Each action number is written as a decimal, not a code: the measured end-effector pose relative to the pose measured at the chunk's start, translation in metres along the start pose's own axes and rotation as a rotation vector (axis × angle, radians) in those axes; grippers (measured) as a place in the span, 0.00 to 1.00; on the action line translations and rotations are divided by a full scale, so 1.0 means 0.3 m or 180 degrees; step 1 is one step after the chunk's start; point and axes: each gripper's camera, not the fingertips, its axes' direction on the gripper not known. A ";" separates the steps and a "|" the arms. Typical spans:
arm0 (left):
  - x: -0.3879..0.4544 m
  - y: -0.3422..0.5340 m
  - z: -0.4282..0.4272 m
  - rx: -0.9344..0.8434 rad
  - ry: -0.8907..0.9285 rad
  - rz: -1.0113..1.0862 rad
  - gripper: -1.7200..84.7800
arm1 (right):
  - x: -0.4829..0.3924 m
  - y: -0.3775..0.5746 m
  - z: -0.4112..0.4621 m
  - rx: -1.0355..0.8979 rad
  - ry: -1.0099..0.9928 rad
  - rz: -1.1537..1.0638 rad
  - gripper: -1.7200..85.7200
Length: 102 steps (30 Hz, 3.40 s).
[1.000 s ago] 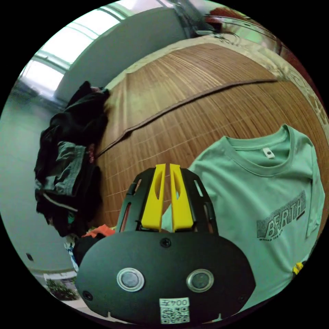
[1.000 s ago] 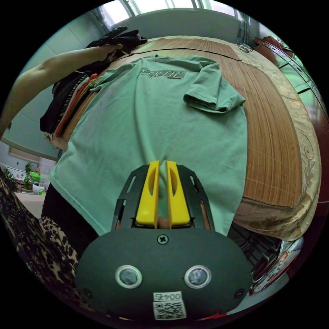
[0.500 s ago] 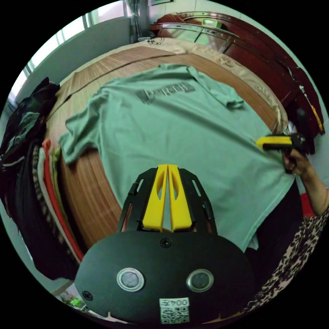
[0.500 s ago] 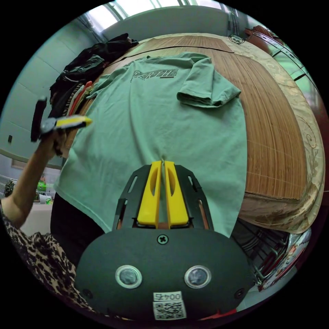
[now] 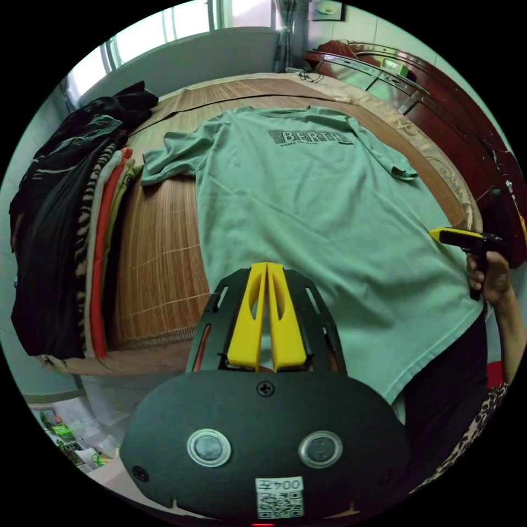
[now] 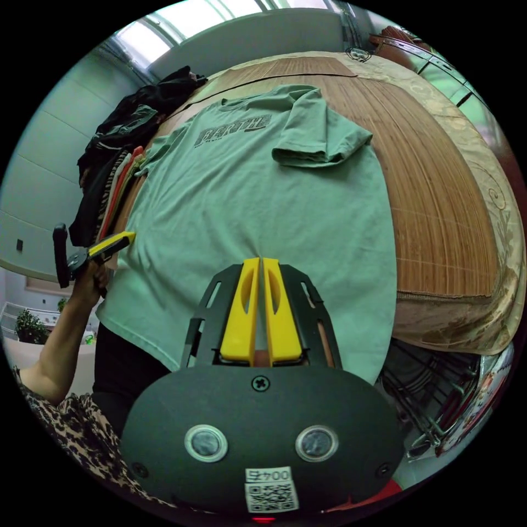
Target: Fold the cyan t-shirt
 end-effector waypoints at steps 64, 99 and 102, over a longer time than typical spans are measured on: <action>0.155 0.533 -0.341 0.0293 -0.0244 0.0166 0.02 | 0.293 -0.717 -0.399 0.1180 0.0815 -0.0107 0.01; 0.119 0.359 -0.306 0.0308 -0.0325 0.0160 0.02 | 0.589 -1.122 -0.075 -0.0111 0.0887 -0.0239 0.01; 0.108 0.338 -0.301 0.0306 -0.0315 0.0150 0.02 | 0.606 -1.082 -0.093 -0.0365 0.1071 -0.0055 0.01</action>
